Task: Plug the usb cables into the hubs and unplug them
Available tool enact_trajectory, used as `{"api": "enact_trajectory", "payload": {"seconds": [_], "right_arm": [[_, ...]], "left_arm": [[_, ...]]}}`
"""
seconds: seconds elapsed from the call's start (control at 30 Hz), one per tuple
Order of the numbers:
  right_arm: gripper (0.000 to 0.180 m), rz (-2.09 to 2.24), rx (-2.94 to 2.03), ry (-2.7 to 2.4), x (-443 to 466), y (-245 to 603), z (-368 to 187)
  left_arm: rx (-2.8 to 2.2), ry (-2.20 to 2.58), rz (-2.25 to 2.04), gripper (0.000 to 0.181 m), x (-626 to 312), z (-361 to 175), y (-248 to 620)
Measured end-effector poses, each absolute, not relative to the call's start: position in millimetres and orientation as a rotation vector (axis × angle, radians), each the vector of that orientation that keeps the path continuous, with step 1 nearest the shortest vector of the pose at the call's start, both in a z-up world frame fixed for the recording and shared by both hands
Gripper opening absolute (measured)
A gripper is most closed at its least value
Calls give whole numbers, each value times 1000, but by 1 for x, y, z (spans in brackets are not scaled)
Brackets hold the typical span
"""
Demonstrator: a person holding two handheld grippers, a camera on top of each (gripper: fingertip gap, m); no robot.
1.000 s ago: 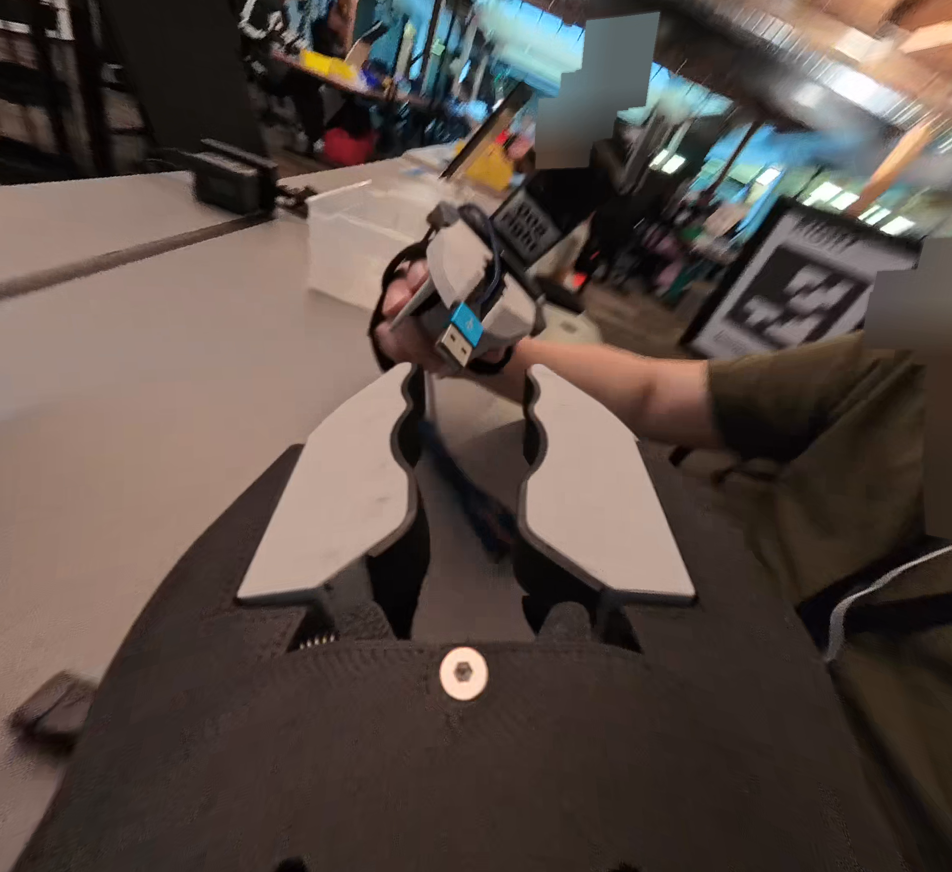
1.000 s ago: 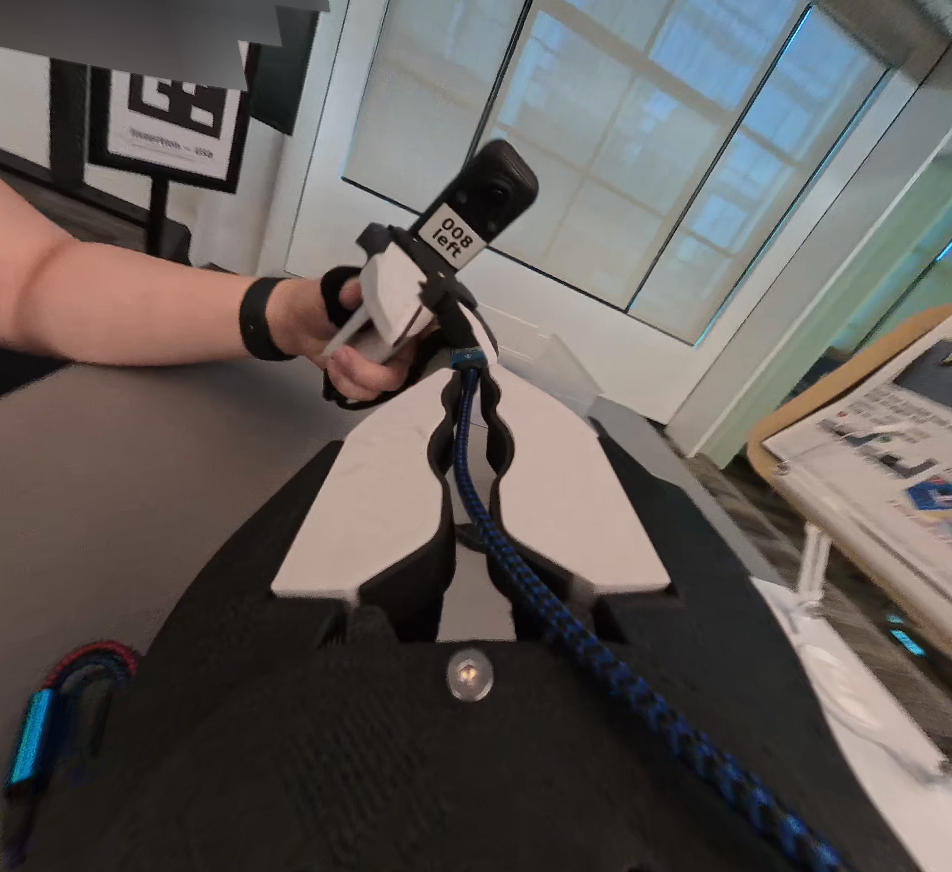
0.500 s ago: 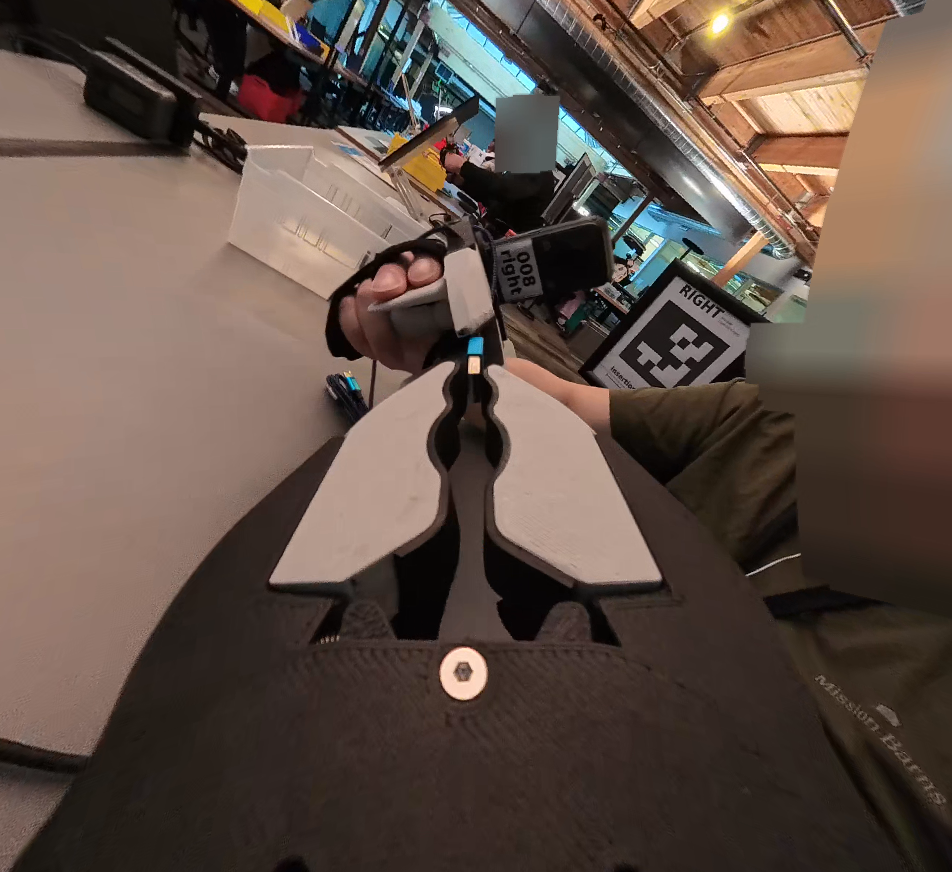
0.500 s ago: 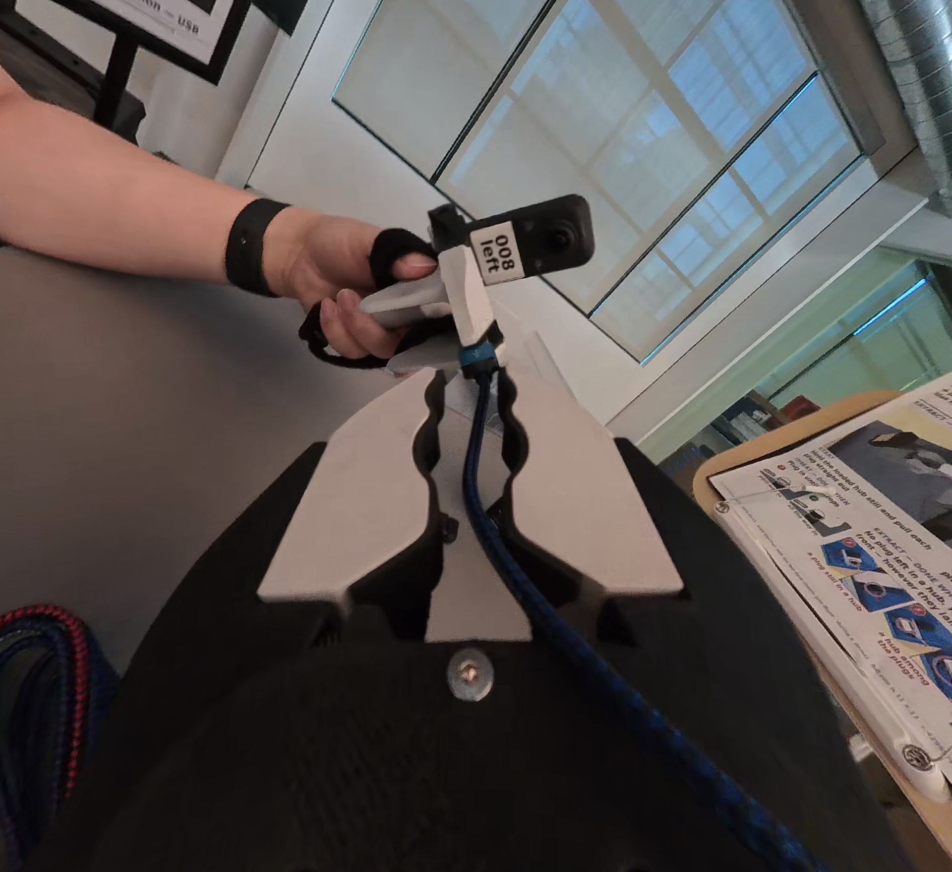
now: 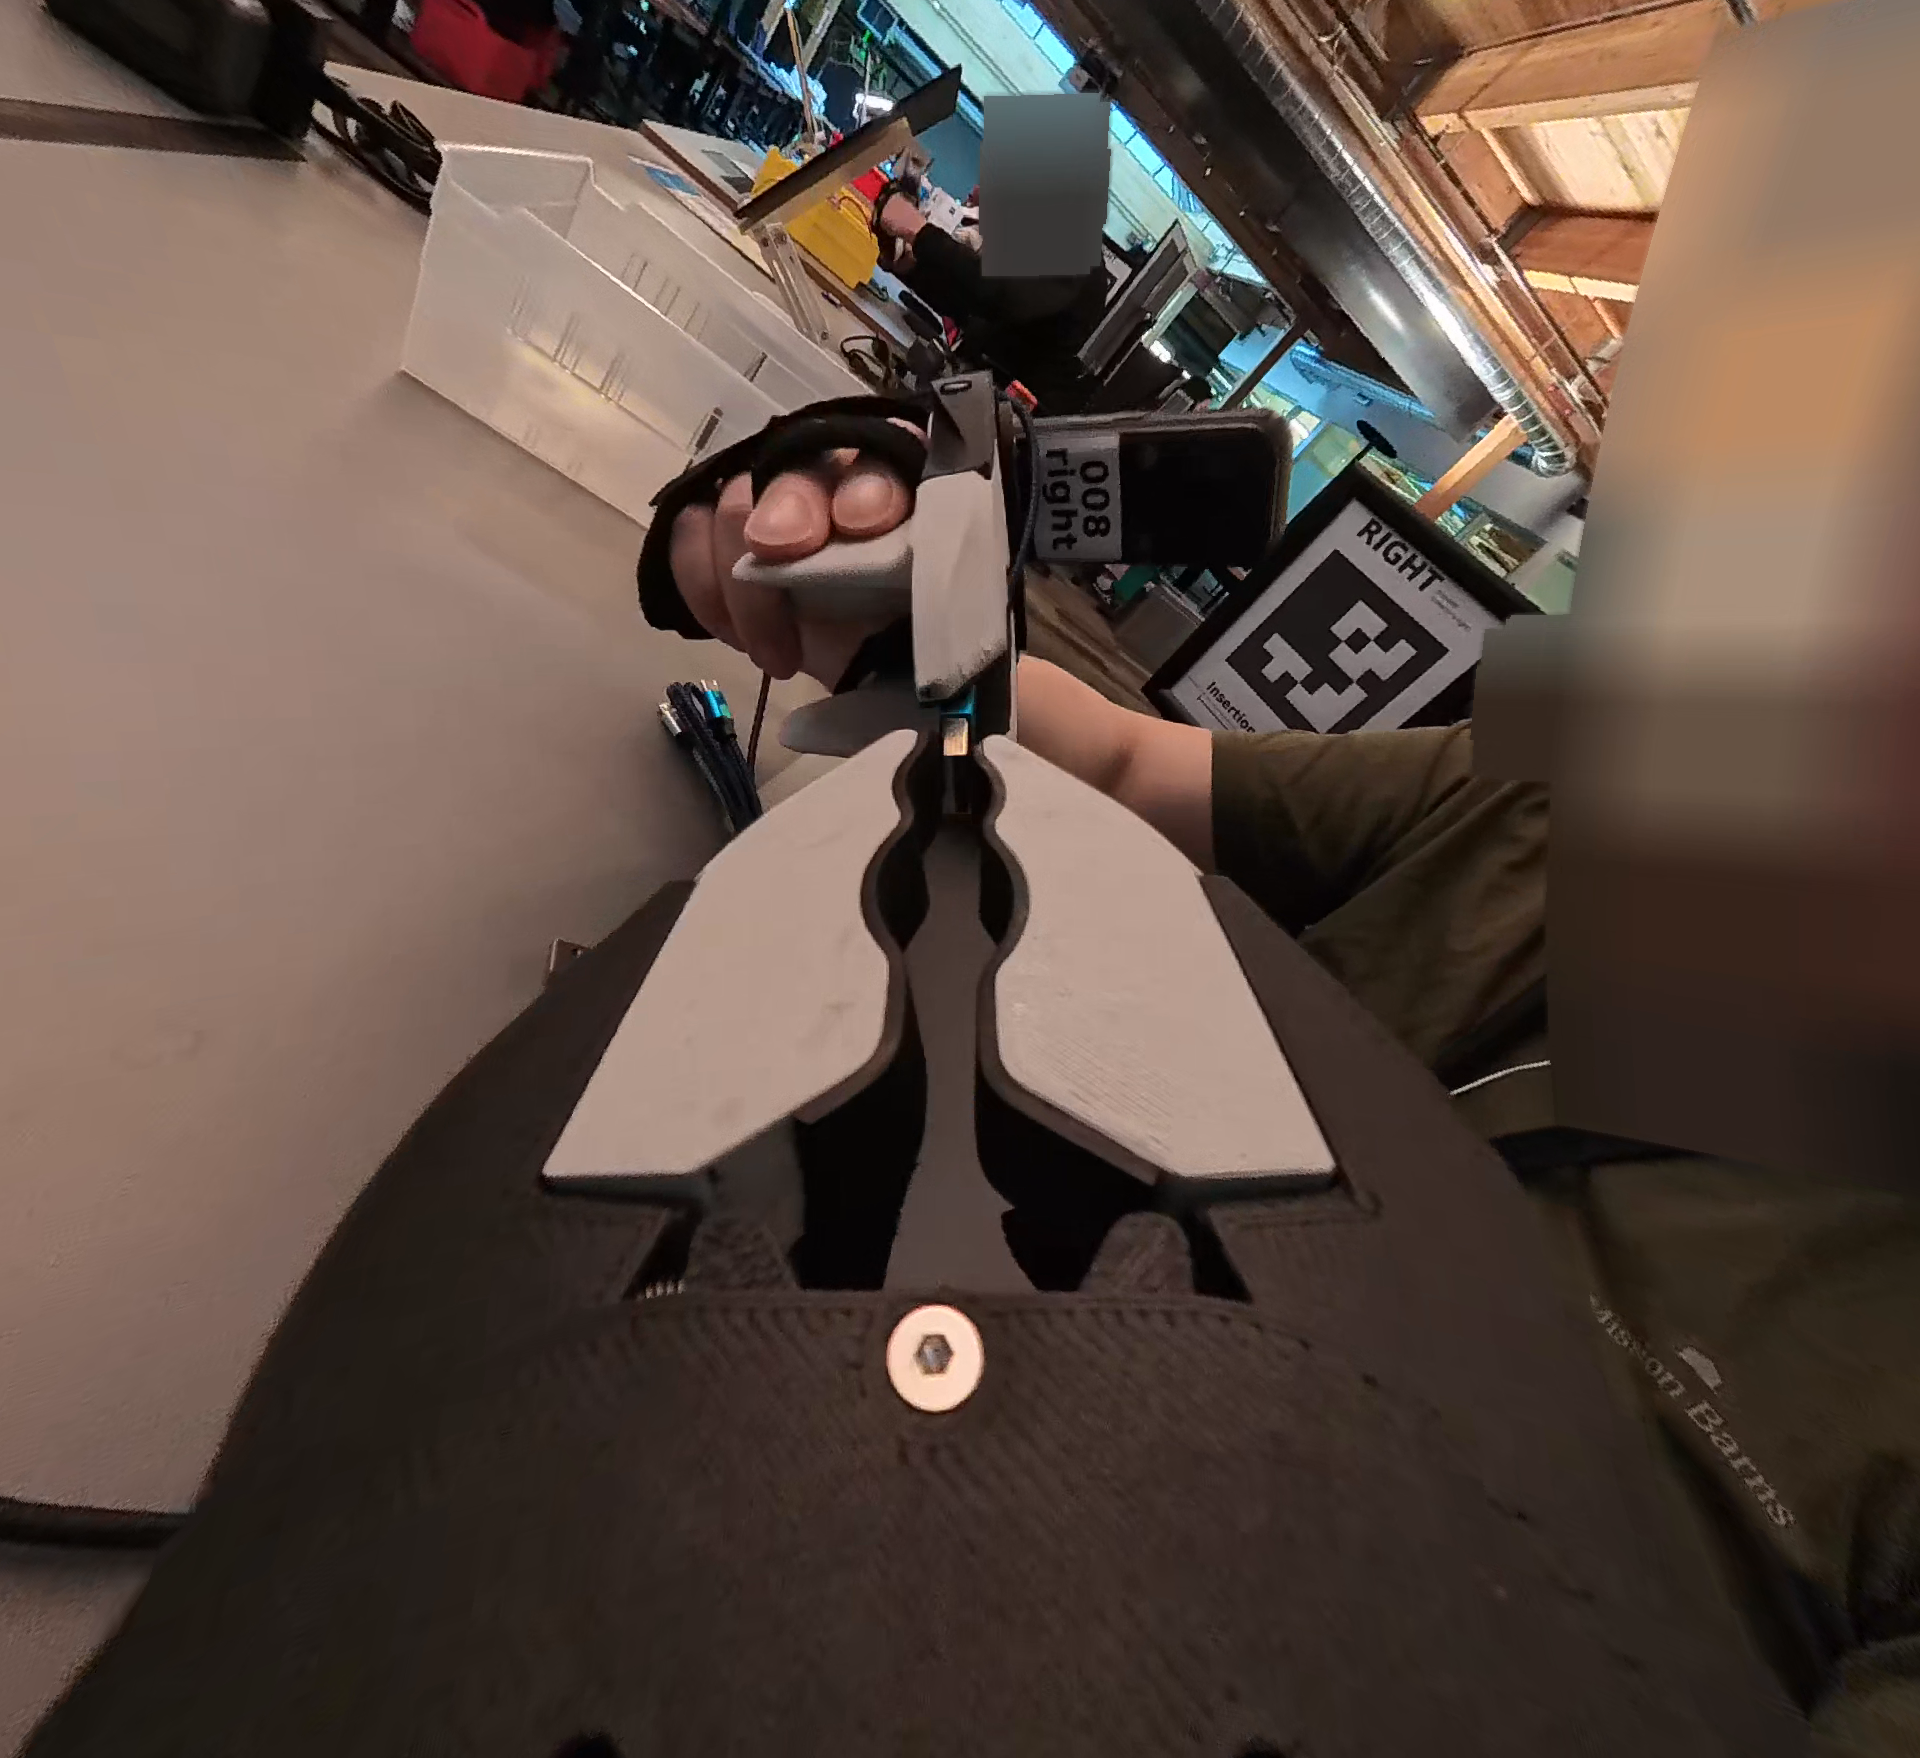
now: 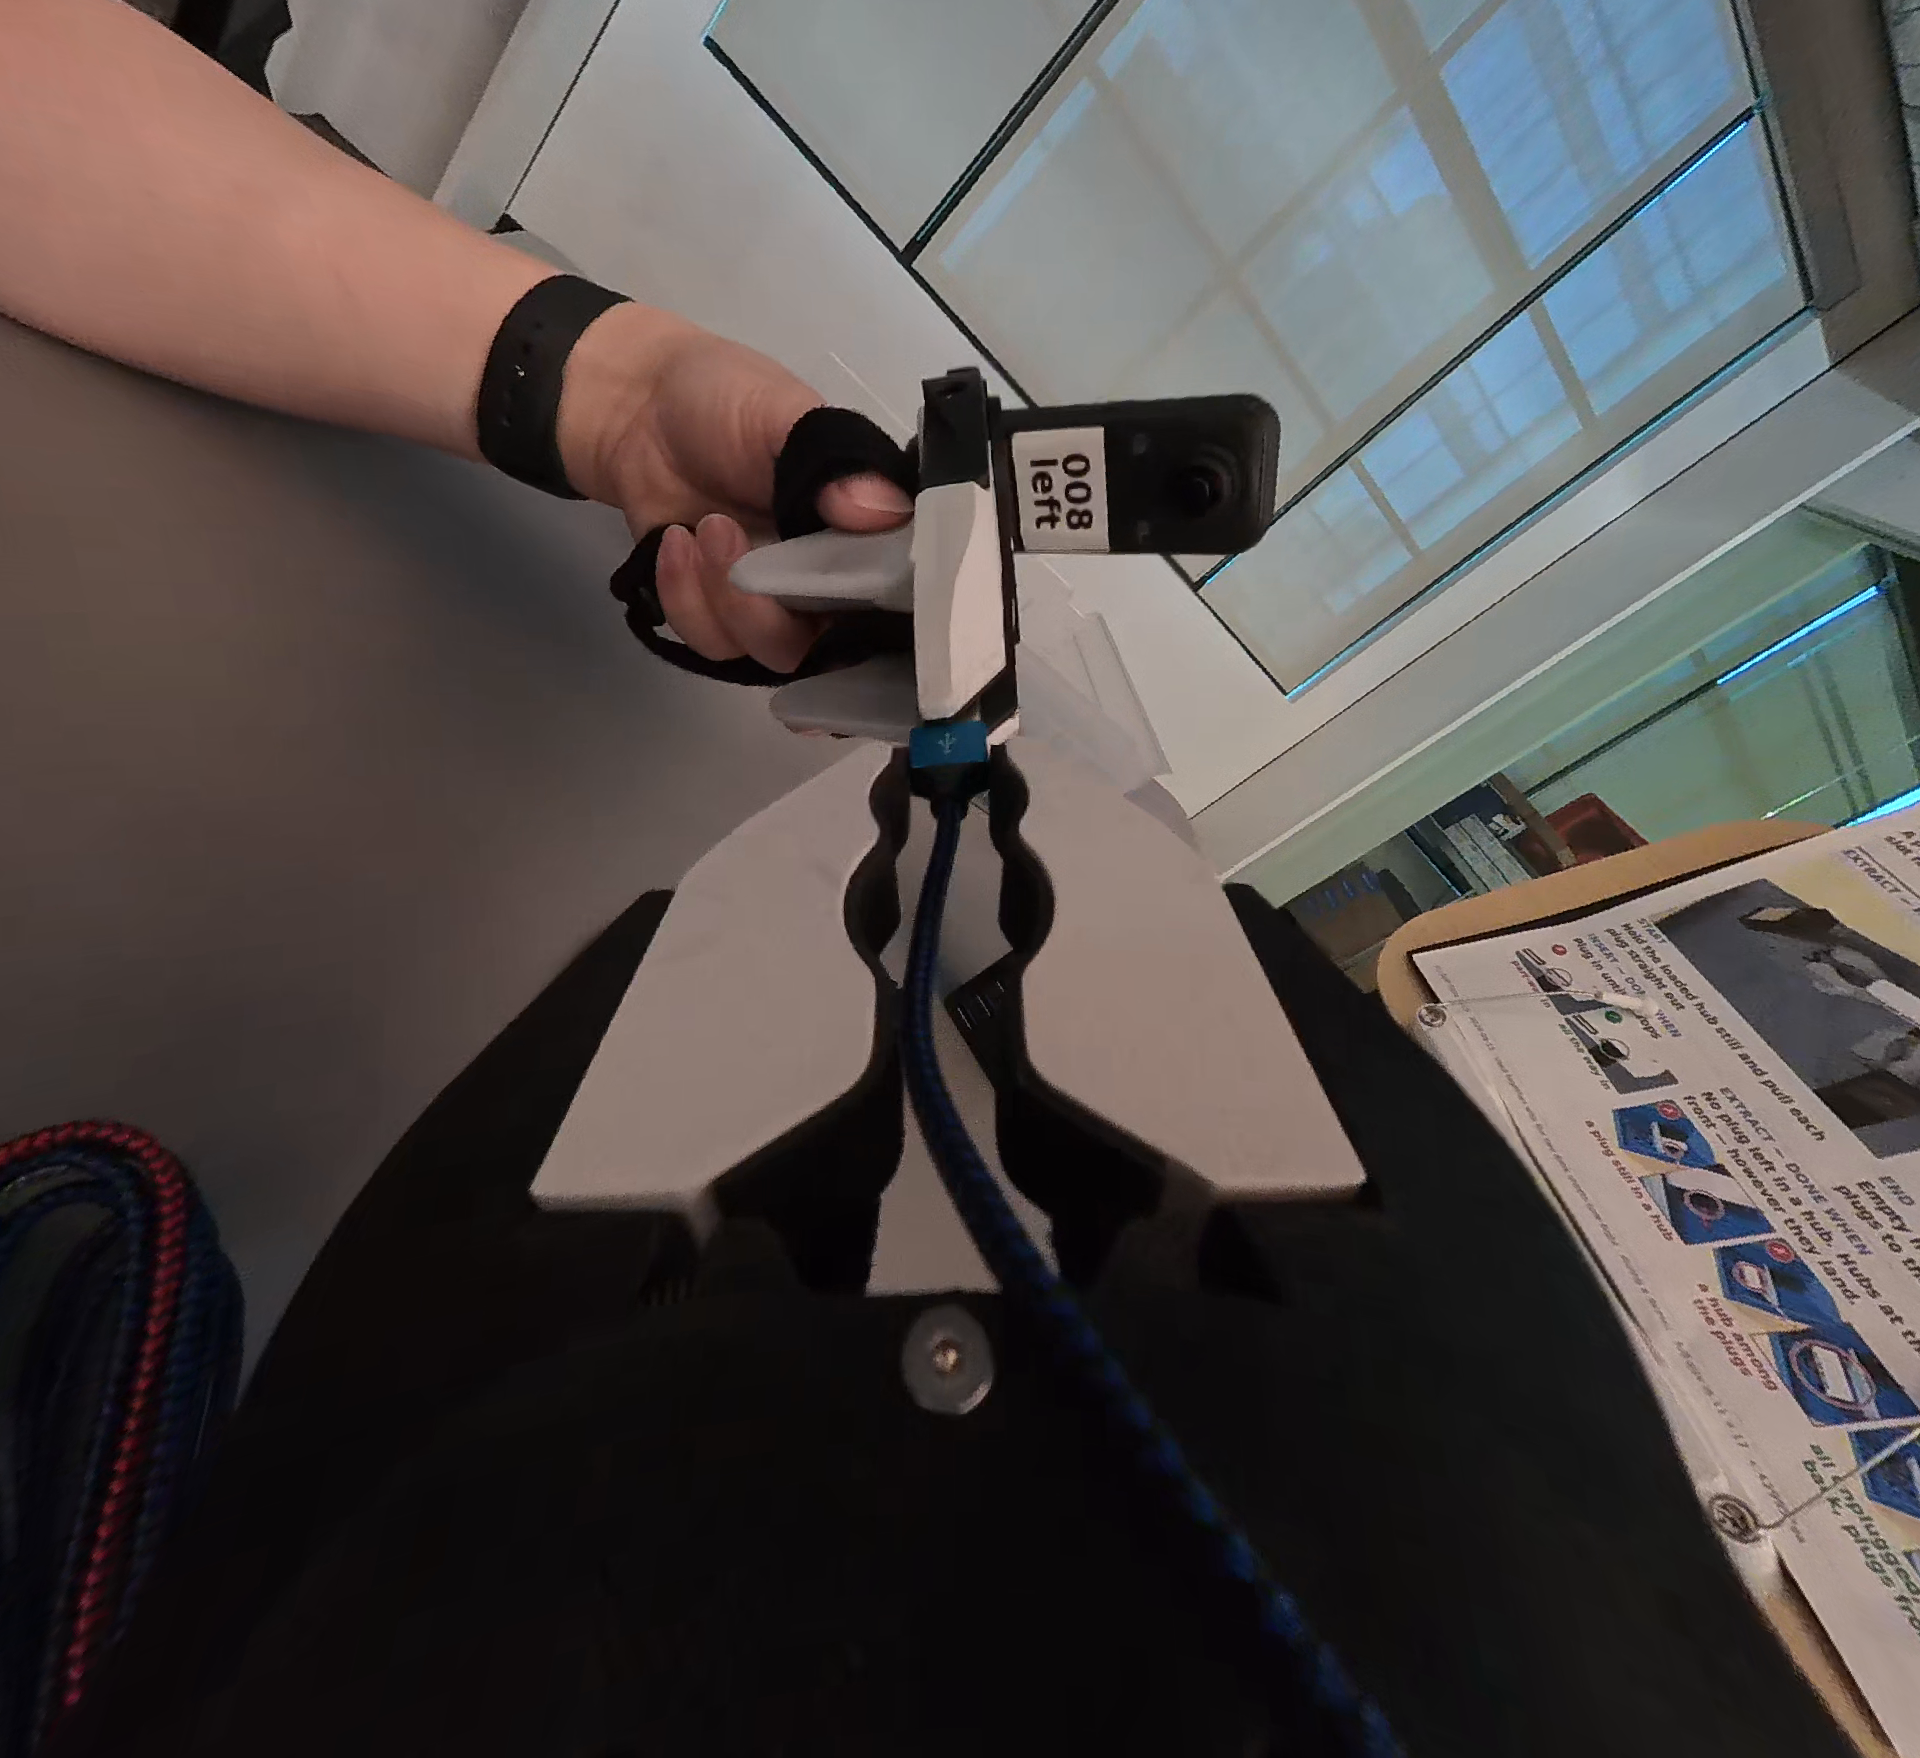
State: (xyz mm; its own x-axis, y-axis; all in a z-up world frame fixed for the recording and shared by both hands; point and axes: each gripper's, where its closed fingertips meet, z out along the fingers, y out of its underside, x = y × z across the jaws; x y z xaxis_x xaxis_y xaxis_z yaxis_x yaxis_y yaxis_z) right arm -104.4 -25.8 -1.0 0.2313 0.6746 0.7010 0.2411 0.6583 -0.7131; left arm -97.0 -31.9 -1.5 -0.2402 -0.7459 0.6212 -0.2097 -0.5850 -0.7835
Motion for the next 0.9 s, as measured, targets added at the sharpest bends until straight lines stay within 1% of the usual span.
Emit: {"api": "enact_trajectory", "payload": {"seconds": [0.6,0.9], "right_arm": [[14,329,-883,-1365,-109,-24,-11],[15,320,-897,-1342,-108,-21,-10]], "left_arm": [[-1706,1155,-1911,3,-98,-14,-29],[-1690,1129,-1921,3,-97,-11,-26]]}}
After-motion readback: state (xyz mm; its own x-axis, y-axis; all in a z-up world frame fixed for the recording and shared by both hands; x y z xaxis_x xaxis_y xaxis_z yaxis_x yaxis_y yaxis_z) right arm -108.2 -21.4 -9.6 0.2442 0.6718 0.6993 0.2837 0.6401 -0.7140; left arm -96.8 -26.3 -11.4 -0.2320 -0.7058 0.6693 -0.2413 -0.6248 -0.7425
